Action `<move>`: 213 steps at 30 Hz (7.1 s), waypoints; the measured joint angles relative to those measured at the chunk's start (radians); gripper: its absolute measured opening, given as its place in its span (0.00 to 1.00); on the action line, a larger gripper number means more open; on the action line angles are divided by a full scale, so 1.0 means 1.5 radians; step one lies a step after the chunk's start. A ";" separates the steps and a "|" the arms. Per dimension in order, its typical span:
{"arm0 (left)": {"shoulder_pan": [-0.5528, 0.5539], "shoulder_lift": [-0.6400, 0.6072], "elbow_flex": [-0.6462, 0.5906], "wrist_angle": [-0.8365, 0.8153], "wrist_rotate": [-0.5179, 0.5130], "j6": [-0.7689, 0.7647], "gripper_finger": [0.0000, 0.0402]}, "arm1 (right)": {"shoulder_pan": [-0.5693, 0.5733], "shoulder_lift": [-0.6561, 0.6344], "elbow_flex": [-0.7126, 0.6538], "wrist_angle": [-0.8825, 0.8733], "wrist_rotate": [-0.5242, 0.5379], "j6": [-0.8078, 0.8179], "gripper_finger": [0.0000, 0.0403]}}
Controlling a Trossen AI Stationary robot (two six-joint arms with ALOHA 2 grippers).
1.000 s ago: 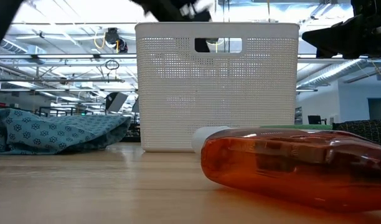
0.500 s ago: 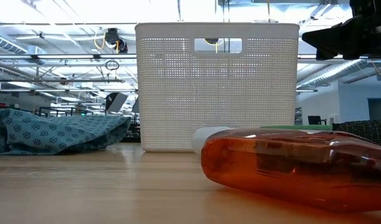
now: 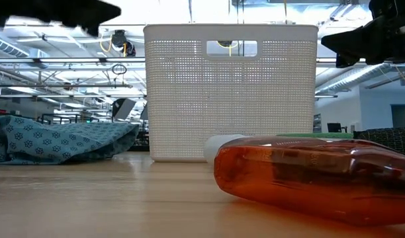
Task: Pick & place medical supplies in basket/bin
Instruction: Put the orange pill bottle into the white bin
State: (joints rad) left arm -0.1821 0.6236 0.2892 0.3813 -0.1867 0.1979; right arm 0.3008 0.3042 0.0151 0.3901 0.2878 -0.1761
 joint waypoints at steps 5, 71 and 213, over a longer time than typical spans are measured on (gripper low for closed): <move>0.003 -0.019 -0.126 0.159 -0.049 0.000 0.00 | 0.000 0.000 0.000 0.001 0.000 -0.006 0.00; 0.005 -0.010 -0.156 0.158 -0.062 -0.083 0.09 | 0.303 0.818 0.789 -0.842 -0.175 0.952 0.82; 0.005 -0.010 -0.156 0.091 -0.121 -0.015 0.10 | -0.515 0.926 0.871 -0.560 -0.077 -0.233 0.40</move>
State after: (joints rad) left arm -0.1753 0.6086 0.0559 0.5179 -0.3687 0.1749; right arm -0.4711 1.6926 1.3212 -0.4506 0.1726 -0.5263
